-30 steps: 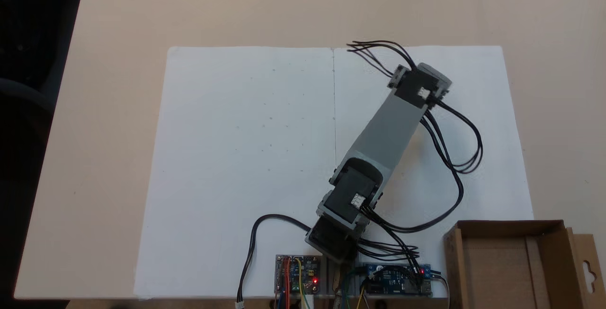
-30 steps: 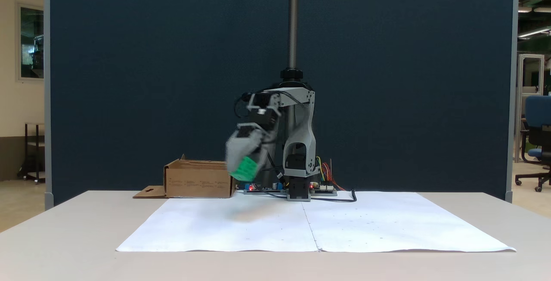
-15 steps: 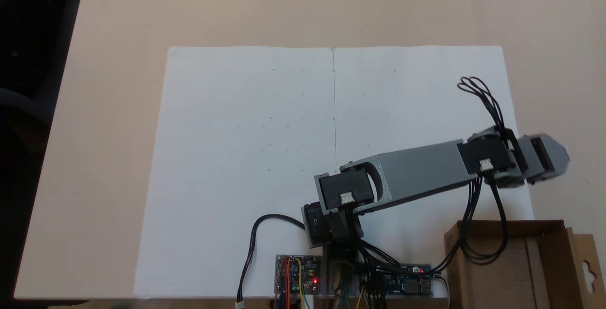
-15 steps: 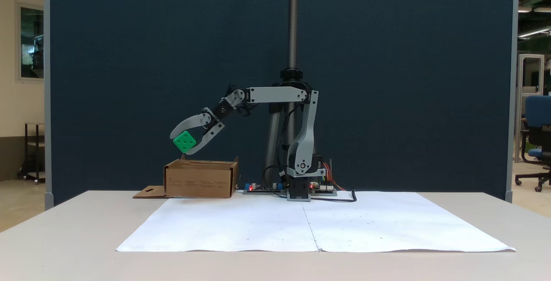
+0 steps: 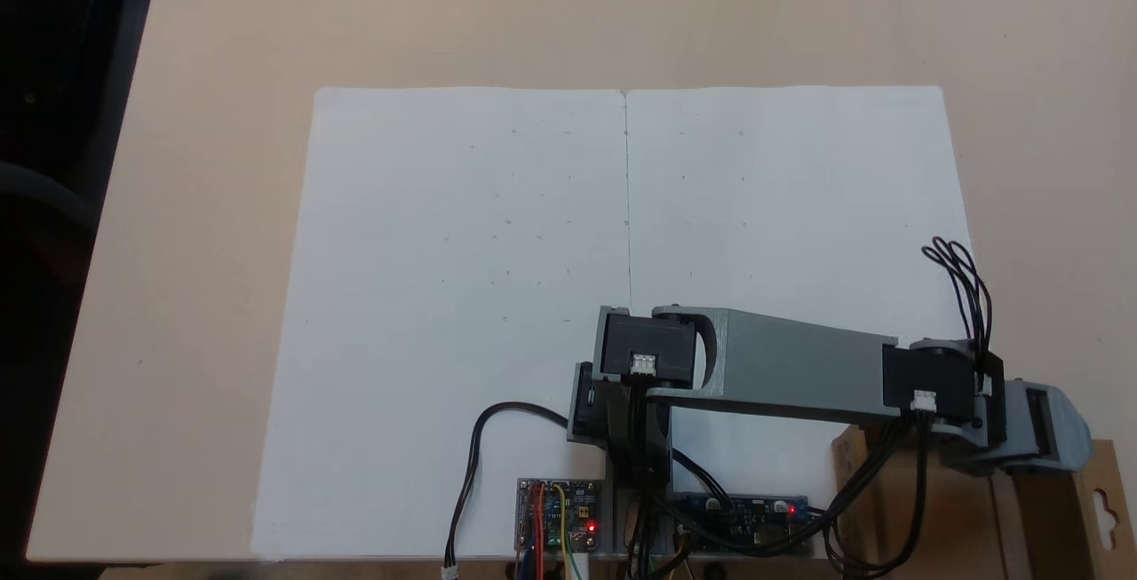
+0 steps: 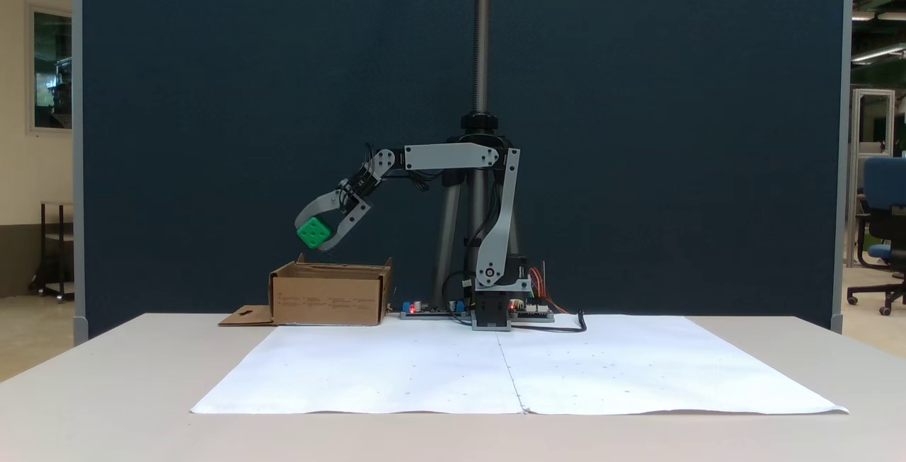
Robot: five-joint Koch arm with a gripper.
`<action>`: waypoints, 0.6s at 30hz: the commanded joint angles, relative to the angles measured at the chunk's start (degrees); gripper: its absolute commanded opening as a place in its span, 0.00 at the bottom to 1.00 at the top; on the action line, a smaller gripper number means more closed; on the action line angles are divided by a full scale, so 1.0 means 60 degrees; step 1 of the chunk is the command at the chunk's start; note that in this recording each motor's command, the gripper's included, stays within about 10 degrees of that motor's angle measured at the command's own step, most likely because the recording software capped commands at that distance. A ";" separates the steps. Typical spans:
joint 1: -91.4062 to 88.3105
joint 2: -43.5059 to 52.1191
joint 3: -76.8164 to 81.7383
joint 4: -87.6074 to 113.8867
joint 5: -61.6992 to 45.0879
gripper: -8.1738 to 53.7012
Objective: Grasp a green dice and put it in the bin.
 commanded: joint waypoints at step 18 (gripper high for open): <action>0.1289 0.0146 -0.0161 0.1816 -0.1392 0.77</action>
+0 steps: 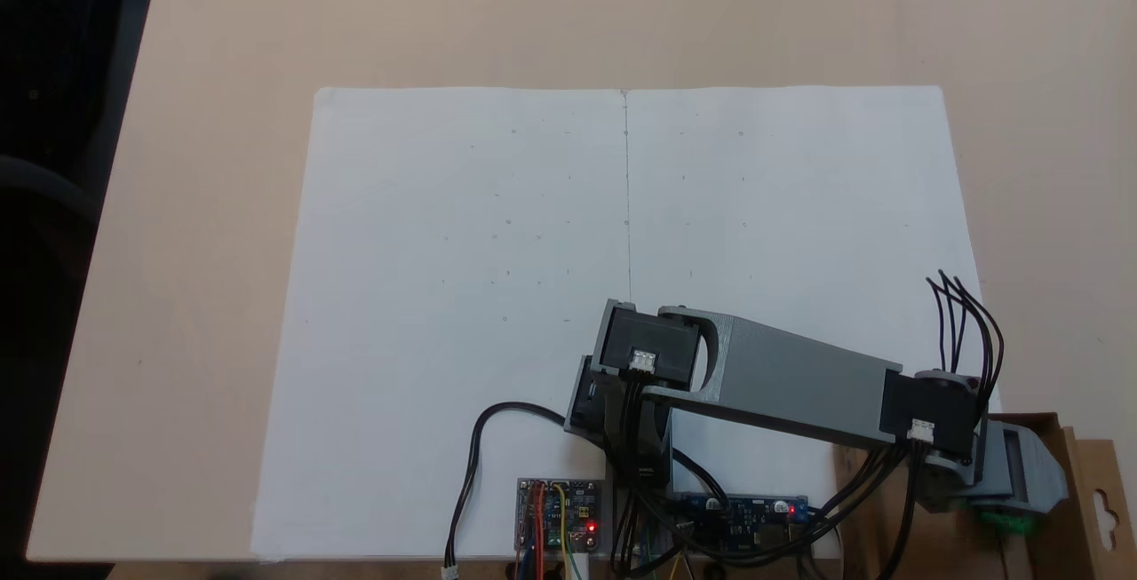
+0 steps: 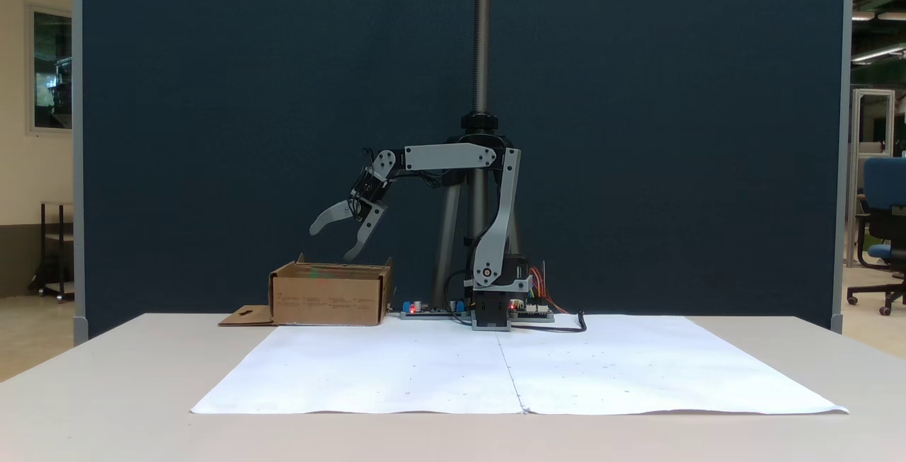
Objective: Grasp a green dice and put it in the bin.
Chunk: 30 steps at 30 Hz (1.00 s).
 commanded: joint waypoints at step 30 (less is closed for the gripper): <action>-0.8701 0.1392 -0.0659 -0.5347 0.2183 0.82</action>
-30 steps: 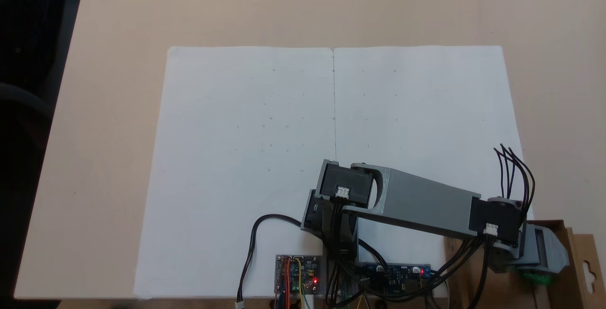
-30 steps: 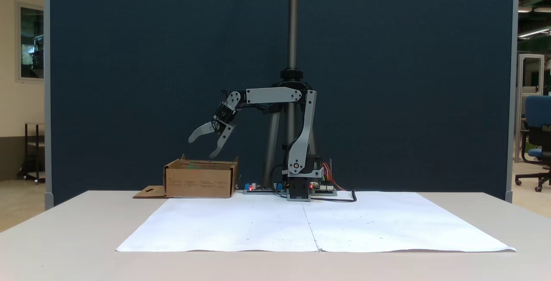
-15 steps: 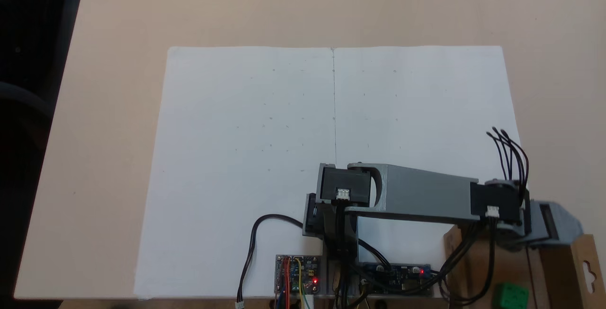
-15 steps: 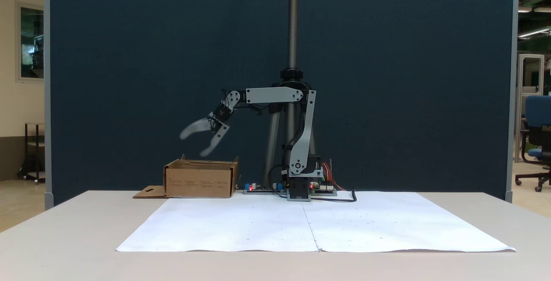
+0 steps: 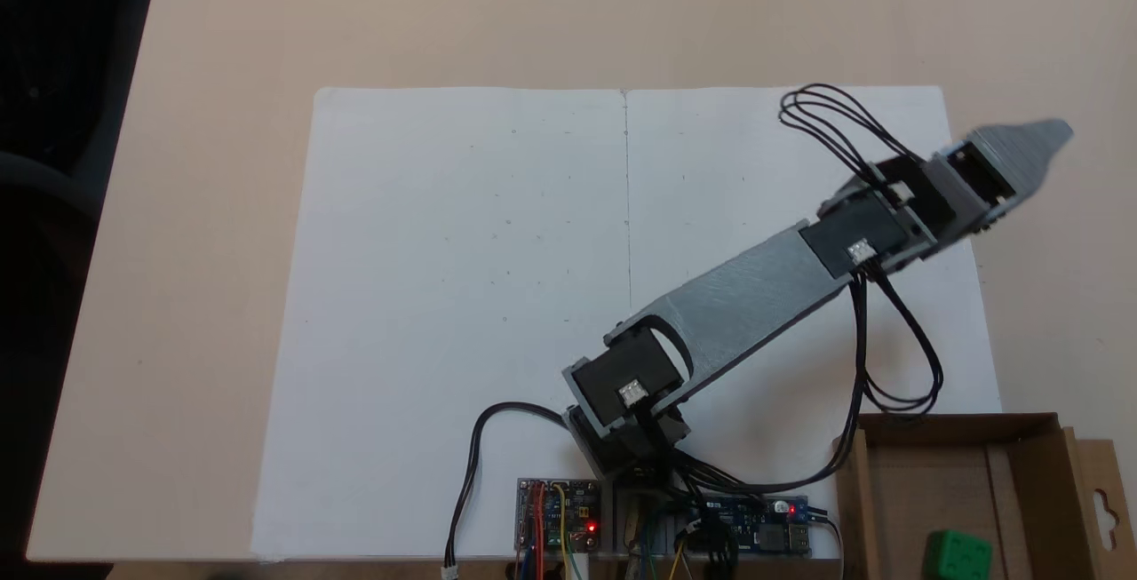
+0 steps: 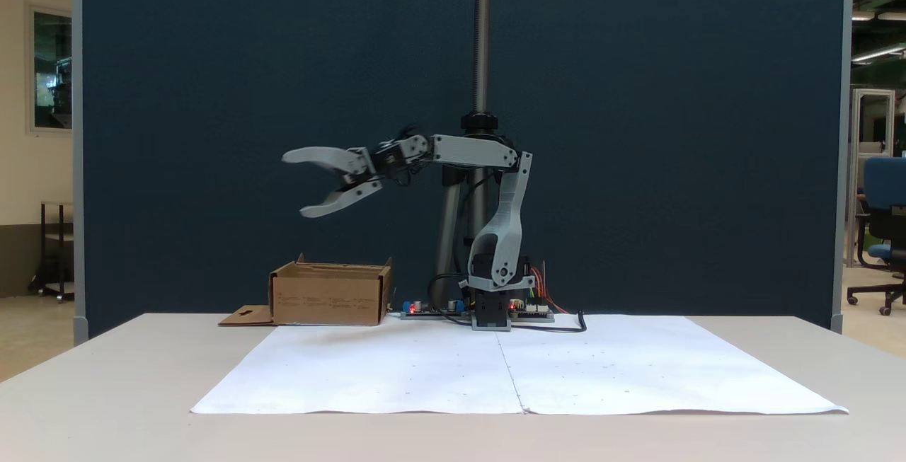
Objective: Grasp a green dice and put it in the bin.
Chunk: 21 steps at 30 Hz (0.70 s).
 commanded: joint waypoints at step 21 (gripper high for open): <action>-0.7808 0.1216 0.0762 -0.2384 0.0498 0.87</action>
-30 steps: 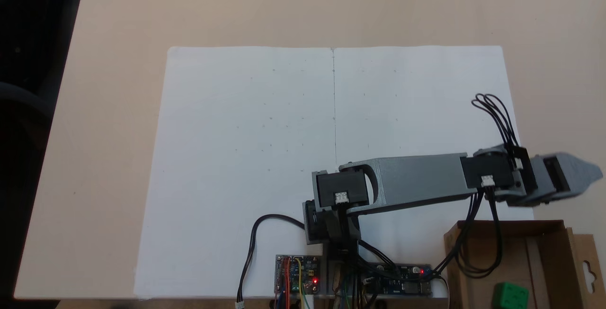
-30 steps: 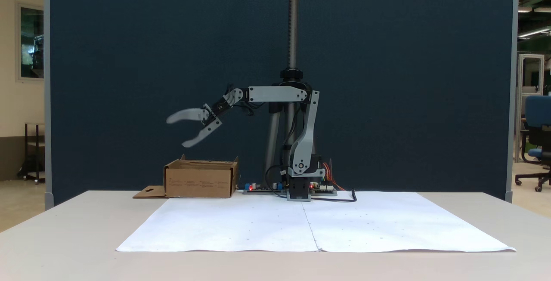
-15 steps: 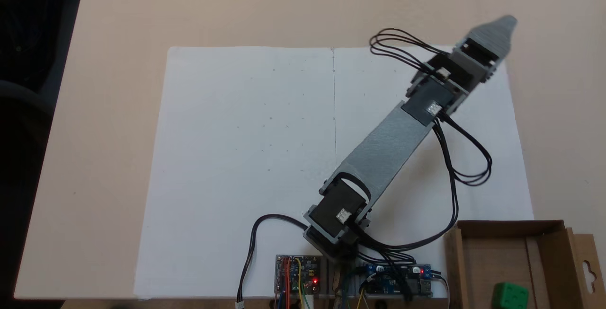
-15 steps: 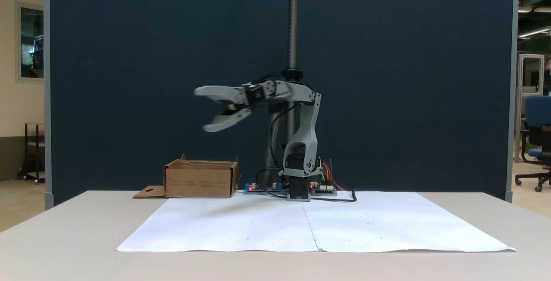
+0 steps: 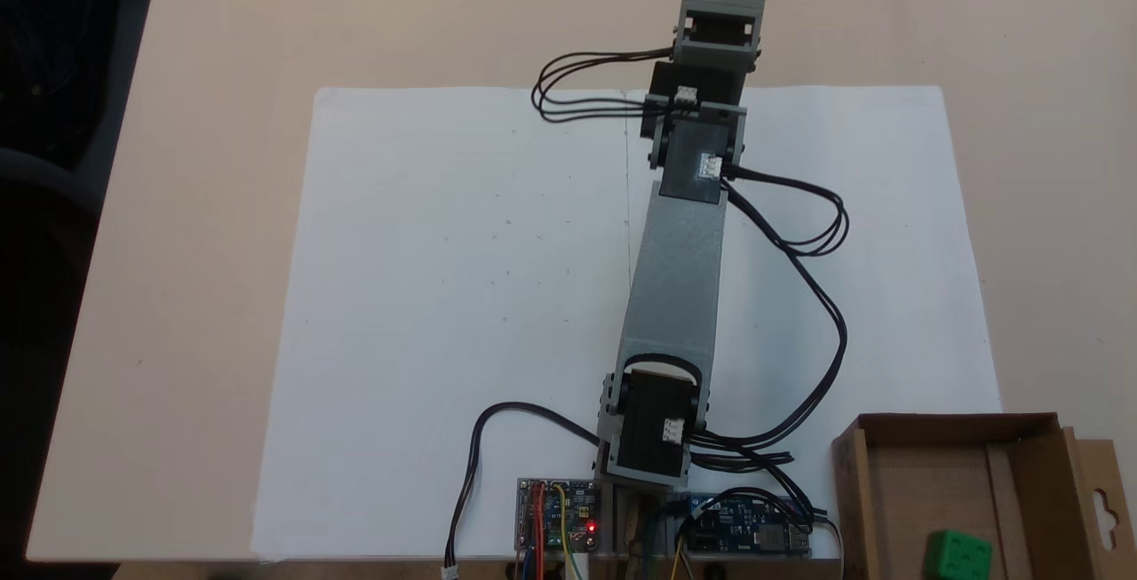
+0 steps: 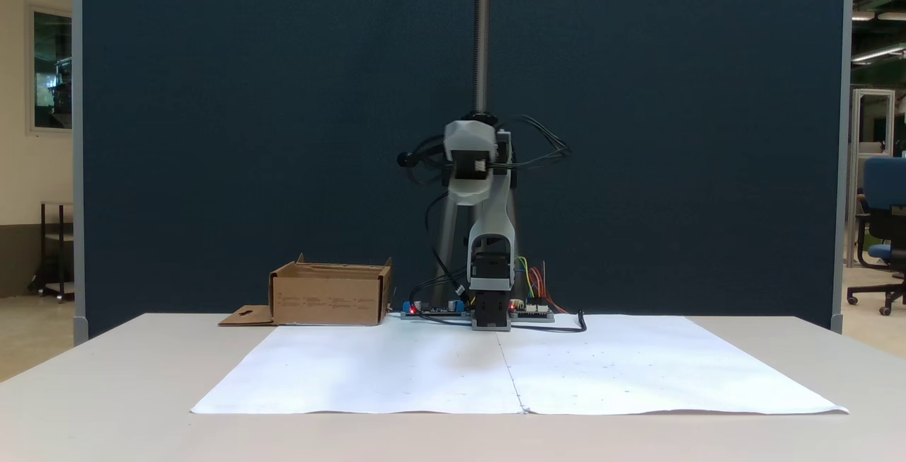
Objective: Grasp a green dice and put it in the bin.
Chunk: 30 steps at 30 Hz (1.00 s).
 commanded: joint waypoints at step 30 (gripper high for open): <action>-0.1377 0.4585 1.1733 -1.0177 -0.0249 0.83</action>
